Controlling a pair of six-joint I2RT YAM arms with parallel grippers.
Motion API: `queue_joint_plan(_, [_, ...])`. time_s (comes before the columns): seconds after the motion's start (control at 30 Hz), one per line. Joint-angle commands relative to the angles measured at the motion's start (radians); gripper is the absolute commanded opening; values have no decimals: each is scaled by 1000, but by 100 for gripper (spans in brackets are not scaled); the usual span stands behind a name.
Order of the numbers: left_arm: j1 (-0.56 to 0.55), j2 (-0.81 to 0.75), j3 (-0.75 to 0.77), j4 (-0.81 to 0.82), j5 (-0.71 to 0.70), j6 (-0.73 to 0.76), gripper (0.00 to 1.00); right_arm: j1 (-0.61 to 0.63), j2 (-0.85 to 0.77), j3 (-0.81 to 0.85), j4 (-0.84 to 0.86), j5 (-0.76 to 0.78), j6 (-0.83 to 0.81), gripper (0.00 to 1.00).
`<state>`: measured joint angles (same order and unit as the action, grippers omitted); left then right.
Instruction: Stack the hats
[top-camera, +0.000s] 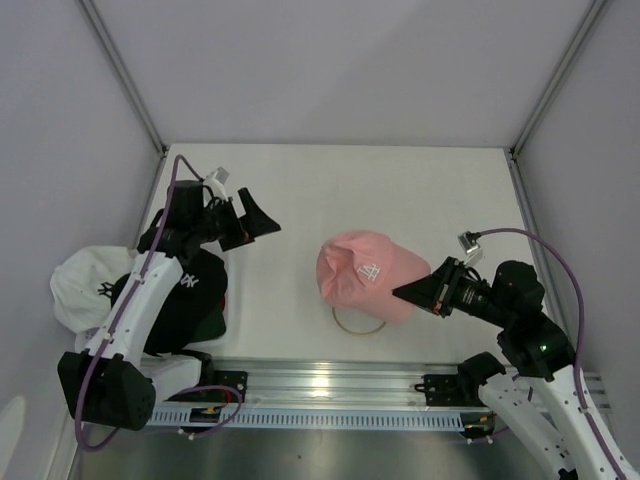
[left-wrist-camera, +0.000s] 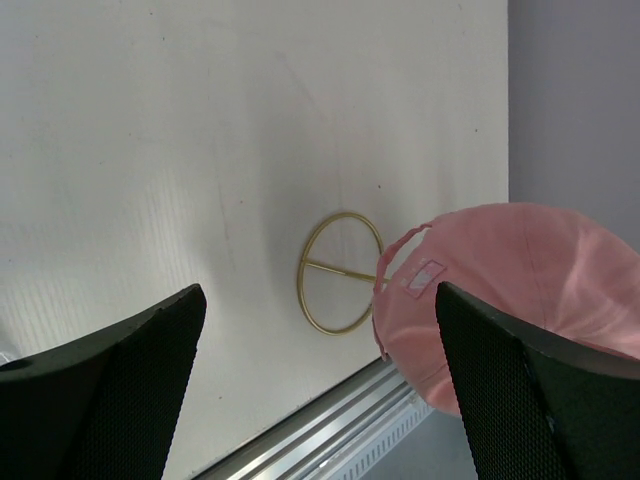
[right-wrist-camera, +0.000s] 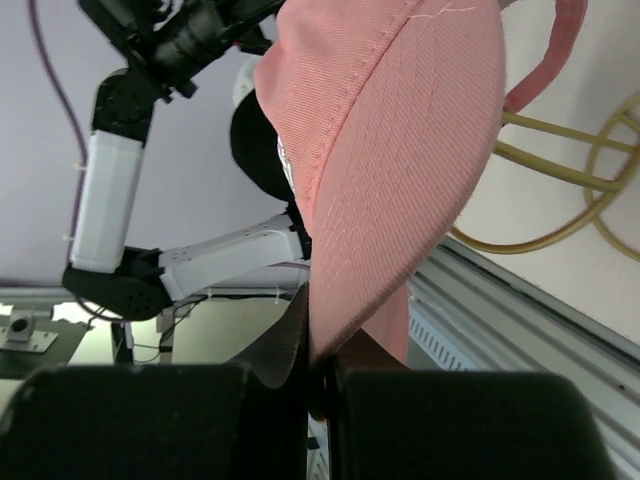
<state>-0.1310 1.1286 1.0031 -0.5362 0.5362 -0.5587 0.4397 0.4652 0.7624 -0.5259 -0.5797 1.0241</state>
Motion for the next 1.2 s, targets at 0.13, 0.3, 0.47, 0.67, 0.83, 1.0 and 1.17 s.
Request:
queue_joint_plan(0.13, [-33, 5, 60, -39, -79, 75, 99, -96, 13, -41, -232, 10, -241, 0])
queue_joint_plan(0.3, [-33, 5, 57, -54, -97, 98, 99, -162, 38, -60, -279, 6, -282, 0])
queue_joint_plan(0.47, [-33, 7, 57, -65, -108, 106, 99, -249, 85, -127, -266, -47, -260, 0])
queue_joint_plan(0.67, [-33, -1, 63, -82, -128, 118, 99, -329, 127, -221, -157, -163, -294, 2])
queue_joint_plan(0.83, [-36, -6, 66, -87, -133, 128, 99, -372, 136, -296, -23, -244, -318, 7])
queue_joint_plan(1.0, [-45, 0, 83, -100, -148, 138, 99, -391, 194, -405, 110, -229, -308, 11])
queue_joint_plan(1.17, [-56, -3, 97, -114, -162, 148, 99, -397, 254, -402, 107, -192, -387, 27])
